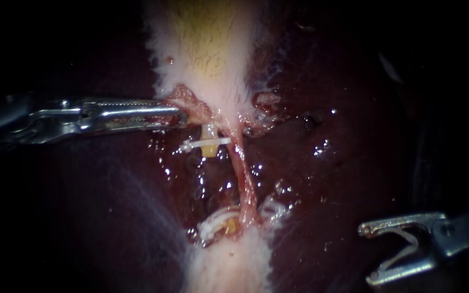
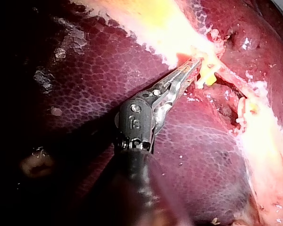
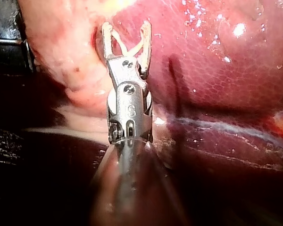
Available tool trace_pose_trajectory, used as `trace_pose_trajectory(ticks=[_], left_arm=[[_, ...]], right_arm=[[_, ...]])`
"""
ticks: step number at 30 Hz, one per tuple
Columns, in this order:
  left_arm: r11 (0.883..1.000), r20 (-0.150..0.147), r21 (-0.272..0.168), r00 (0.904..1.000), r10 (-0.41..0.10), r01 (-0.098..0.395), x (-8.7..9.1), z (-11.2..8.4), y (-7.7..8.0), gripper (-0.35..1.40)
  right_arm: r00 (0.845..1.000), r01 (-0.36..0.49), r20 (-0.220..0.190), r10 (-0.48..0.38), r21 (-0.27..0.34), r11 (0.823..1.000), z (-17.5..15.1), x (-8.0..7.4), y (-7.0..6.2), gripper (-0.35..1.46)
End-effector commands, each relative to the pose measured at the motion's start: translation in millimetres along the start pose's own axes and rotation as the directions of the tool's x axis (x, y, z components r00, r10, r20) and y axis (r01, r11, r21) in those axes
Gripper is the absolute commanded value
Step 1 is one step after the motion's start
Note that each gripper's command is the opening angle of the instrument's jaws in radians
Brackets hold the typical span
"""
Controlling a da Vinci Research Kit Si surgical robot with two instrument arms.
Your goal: Clipping first clip right tube
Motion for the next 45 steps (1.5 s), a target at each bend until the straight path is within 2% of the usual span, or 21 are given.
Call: trace_pose_trajectory(ticks=[1, 5, 7, 10, 14, 19, 25, 32, 38, 45], left_arm=[[1.000, 0.000, -0.002, 1.0000, 0.001, -0.001, 0.1, -0.3, 0.1, -0.35], [1.000, 0.005, -0.016, 1.0000, -0.004, 0.004, 1.0, -2.2, 0.2, -0.35], [1.000, 0.007, -0.009, 0.9999, -0.010, 0.010, 2.1, -4.0, 0.3, -0.35], [1.000, -0.014, -0.001, 0.9997, -0.021, 0.021, 3.9, -6.7, 0.6, -0.35], [0.999, -0.025, 0.009, 0.9990, -0.036, 0.037, 5.2, -8.8, 0.8, -0.35], [0.999, -0.024, 0.009, 0.9990, -0.037, 0.037, 5.2, -9.0, 0.7, -0.35], [0.999, -0.024, 0.009, 0.9990, -0.037, 0.037, 5.2, -9.1, 0.8, -0.35], [0.999, -0.025, 0.010, 0.9990, -0.036, 0.036, 5.1, -9.1, 0.9, -0.35], [0.999, -0.025, 0.011, 0.9990, -0.036, 0.036, 5.0, -9.0, 1.0, -0.35], [0.999, -0.025, 0.011, 0.9990, -0.036, 0.036, 5.0, -9.0, 1.0, -0.35]], right_arm=[[1.000, 0.000, 0.000, 0.000, 0.000, 1.000, 0.0, 0.0, 0.0, 0.50], [1.000, 0.000, 0.000, 0.000, 0.000, 1.000, -0.1, 0.0, 0.0, 0.50], [1.000, 0.000, 0.000, 0.000, 0.000, 1.000, -0.1, 0.0, 0.0, 0.50], [1.000, 0.000, 0.000, 0.000, 0.000, 1.000, -0.1, 0.0, 0.0, 0.50], [1.000, -0.001, 0.000, 0.001, -0.001, 1.000, 0.1, 0.1, 0.2, 0.50], [1.000, -0.008, -0.002, 0.008, -0.009, 1.000, 1.3, 1.0, 0.9, 0.49], [0.995, -0.100, -0.012, 0.099, -0.036, 0.994, 5.6, 3.3, 3.5, 0.49], [0.993, -0.114, -0.022, 0.113, -0.073, 0.991, 9.9, 5.4, 6.6, 0.49], [0.992, -0.122, -0.031, 0.119, -0.108, 0.987, 11.4, 5.6, 8.8, 0.48], [0.993, -0.120, -0.032, 0.117, -0.128, 0.985, 13.1, 4.0, 11.5, 0.48]])
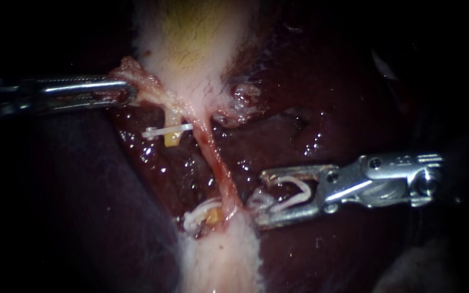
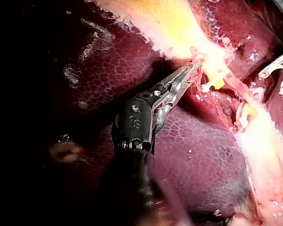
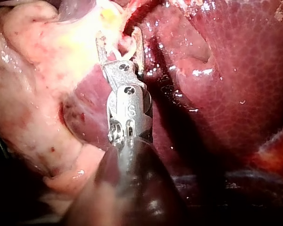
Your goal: Clipping first clip right tube
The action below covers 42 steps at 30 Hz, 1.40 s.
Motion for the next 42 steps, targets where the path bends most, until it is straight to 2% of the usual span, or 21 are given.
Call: trace_pose_trajectory(ticks=[1, 4, 8, 20, 27, 35, 42], left_arm=[[1.000, 0.000, 0.000, 1.0000, 0.000, 0.000, 0.0, 0.0, 0.0, -0.35], [1.000, 0.000, 0.000, 1.0000, 0.000, 0.000, 0.0, 0.0, 0.0, -0.35], [1.000, 0.000, 0.001, 1.0000, 0.000, 0.000, 0.0, 0.0, 0.1, -0.35], [1.000, 0.000, 0.001, 1.0000, 0.000, 0.000, 0.0, -0.2, 0.2, -0.35], [1.000, 0.000, 0.001, 1.0000, 0.000, 0.000, 0.0, -0.3, 0.3, -0.35], [1.000, 0.000, 0.001, 1.0000, 0.000, 0.000, 0.0, -0.3, 0.3, -0.35], [1.000, 0.000, 0.001, 1.0000, 0.000, 0.000, -0.1, -0.3, 0.3, -0.35]], right_arm=[[1.000, 0.002, 0.000, -0.002, -0.003, 1.000, 0.3, -0.3, 0.3, 0.48], [1.000, 0.005, 0.000, -0.005, -0.011, 1.000, 1.4, -0.9, 1.1, 0.48], [1.000, 0.005, -0.001, -0.005, -0.022, 1.000, 3.1, -1.0, 2.1, 0.48], [0.999, -0.043, -0.010, 0.042, -0.052, 0.998, 8.0, 1.4, 2.9, 0.48], [0.997, -0.071, -0.027, 0.070, -0.051, 0.996, 9.0, 1.5, 2.9, 0.48], [0.994, -0.093, -0.059, 0.093, 0.004, 0.996, 9.5, 1.2, 2.2, 0.47], [0.995, -0.092, -0.036, 0.094, 0.063, 0.994, 9.9, 1.0, 1.0, 0.46]])
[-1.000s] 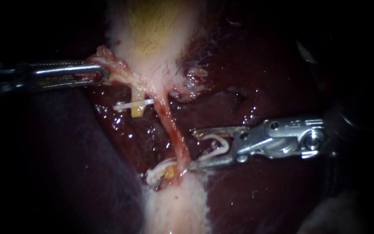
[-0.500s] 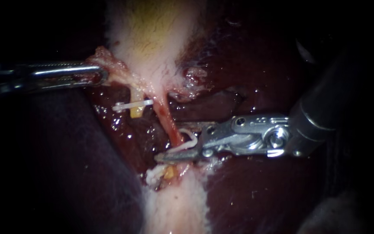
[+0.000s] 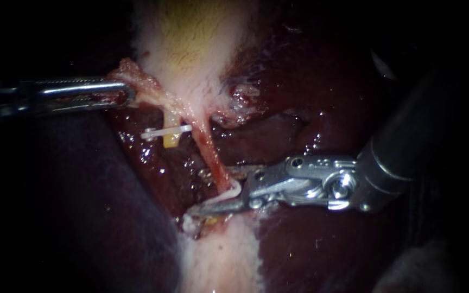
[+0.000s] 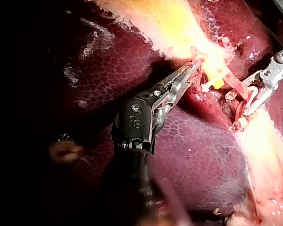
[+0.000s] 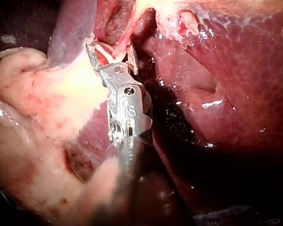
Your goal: Clipping first clip right tube
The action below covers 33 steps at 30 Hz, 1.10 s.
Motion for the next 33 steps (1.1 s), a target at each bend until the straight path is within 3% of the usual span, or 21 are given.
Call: trace_pose_trajectory(ticks=[1, 5, 11, 17, 22, 26, 31, 33], left_arm=[[1.000, 0.000, 0.001, 1.0000, 0.000, 0.000, -0.1, 0.0, 0.0, -0.35], [1.000, 0.000, 0.000, 1.0000, 0.000, 0.000, -0.1, 0.0, -0.1, -0.35], [1.000, 0.000, 0.000, 1.0000, 0.000, 0.000, -0.1, 0.0, -0.1, -0.35], [1.000, 0.000, -0.001, 1.0000, 0.000, 0.000, -0.1, 0.0, -0.2, -0.35], [1.000, 0.000, 0.000, 1.0000, 0.000, 0.000, -0.1, 0.0, -0.2, -0.35], [1.000, 0.000, 0.000, 1.0000, 0.000, 0.000, -0.1, 0.0, -0.2, -0.35], [1.000, 0.000, 0.000, 1.0000, 0.000, 0.000, -0.1, 0.1, -0.2, -0.35], [1.000, 0.000, 0.000, 1.0000, 0.000, 0.000, -0.1, 0.1, -0.2, -0.35]], right_arm=[[1.000, 0.004, 0.005, -0.004, 0.010, 1.000, 0.0, 0.0, -0.2, 0.46], [1.000, 0.022, 0.000, -0.022, 0.053, 0.998, 0.1, 0.2, -1.3, 0.46], [0.999, 0.012, -0.053, -0.004, 0.139, 0.990, 0.2, 0.4, -3.4, 0.44], [0.999, 0.022, -0.046, -0.013, 0.192, 0.981, 0.5, 0.6, -4.2, 0.41], [0.997, 0.018, -0.075, -0.009, 0.126, 0.992, 0.3, 0.9, -3.8, 0.27], [0.995, -0.009, -0.098, 0.016, 0.078, 0.997, -0.4, 1.5, -3.3, -0.03], [0.994, -0.026, -0.107, 0.032, 0.057, 0.998, -0.8, 1.6, -2.6, -0.32], [0.994, -0.026, -0.107, 0.032, 0.057, 0.998, -1.0, 1.6, -2.3, -0.35]])
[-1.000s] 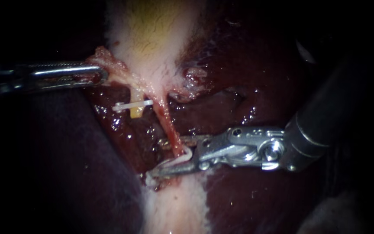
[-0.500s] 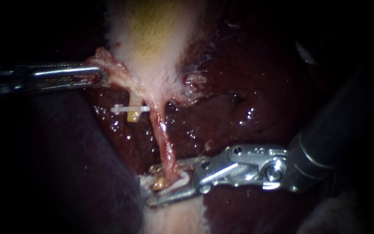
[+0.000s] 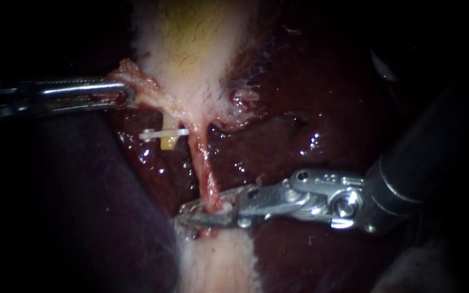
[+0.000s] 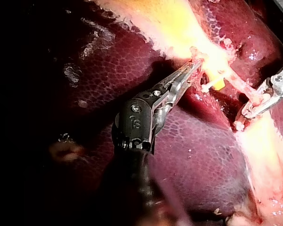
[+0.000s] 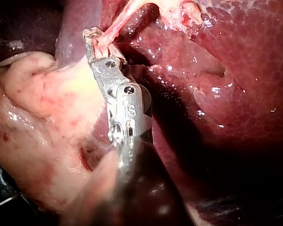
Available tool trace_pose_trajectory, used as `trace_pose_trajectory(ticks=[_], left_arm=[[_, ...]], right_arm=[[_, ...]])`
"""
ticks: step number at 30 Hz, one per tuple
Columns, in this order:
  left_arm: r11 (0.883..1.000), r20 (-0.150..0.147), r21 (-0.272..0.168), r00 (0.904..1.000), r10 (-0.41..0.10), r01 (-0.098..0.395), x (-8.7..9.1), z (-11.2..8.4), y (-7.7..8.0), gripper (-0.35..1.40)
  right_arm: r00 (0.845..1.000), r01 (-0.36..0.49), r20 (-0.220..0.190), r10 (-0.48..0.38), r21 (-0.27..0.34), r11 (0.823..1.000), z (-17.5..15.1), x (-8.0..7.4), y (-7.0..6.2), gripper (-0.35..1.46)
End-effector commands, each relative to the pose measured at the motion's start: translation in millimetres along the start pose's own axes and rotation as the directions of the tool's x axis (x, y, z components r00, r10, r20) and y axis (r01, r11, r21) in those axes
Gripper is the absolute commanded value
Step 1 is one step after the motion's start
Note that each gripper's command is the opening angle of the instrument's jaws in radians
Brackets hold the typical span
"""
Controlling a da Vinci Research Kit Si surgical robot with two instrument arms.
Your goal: Clipping first clip right tube
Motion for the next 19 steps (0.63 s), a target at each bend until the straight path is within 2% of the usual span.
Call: trace_pose_trajectory(ticks=[1, 5, 9, 19], left_arm=[[1.000, 0.000, 0.001, 1.0000, 0.000, 0.000, 0.0, 0.0, 0.0, -0.35], [1.000, 0.000, 0.001, 1.0000, 0.000, 0.000, 0.0, 0.0, 0.0, -0.35], [1.000, 0.000, 0.001, 1.0000, 0.000, 0.000, 0.0, 0.0, 0.0, -0.35], [1.000, 0.000, 0.000, 1.0000, 0.000, 0.000, 0.0, 0.1, -0.1, -0.35]], right_arm=[[1.000, 0.000, 0.001, 0.000, 0.000, 1.000, -0.2, -0.1, 0.1, -0.35], [1.000, 0.001, -0.002, -0.001, 0.001, 1.000, -0.9, -0.4, 0.4, -0.35], [1.000, 0.002, 0.015, -0.003, 0.024, 1.000, -1.0, -0.8, 0.5, -0.35], [1.000, 0.004, 0.016, -0.005, 0.024, 1.000, -0.9, -1.0, 0.5, -0.35]])
